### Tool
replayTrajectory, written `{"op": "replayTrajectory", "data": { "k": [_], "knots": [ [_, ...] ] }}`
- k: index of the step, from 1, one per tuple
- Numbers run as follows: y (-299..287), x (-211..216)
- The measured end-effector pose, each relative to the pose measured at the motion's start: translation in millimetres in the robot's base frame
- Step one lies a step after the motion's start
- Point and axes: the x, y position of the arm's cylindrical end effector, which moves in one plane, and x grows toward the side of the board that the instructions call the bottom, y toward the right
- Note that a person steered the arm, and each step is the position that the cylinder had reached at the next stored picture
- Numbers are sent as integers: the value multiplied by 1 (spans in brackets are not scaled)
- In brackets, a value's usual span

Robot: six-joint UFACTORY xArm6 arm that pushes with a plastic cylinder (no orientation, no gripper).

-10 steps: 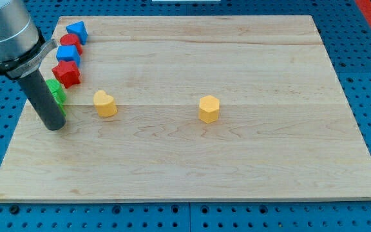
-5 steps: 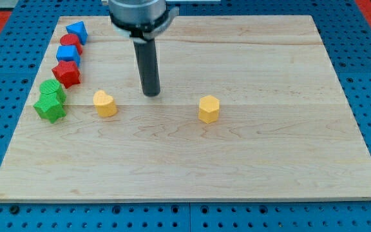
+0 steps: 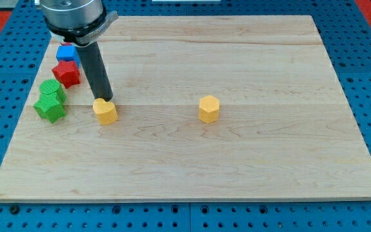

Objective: Slide the yellow heart down and left

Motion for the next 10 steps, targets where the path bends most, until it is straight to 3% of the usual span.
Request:
{"op": "replayTrajectory", "data": {
  "k": [6,8,10],
  "knots": [
    [39,77],
    [-14,87],
    [-7,84]
  ]
}}
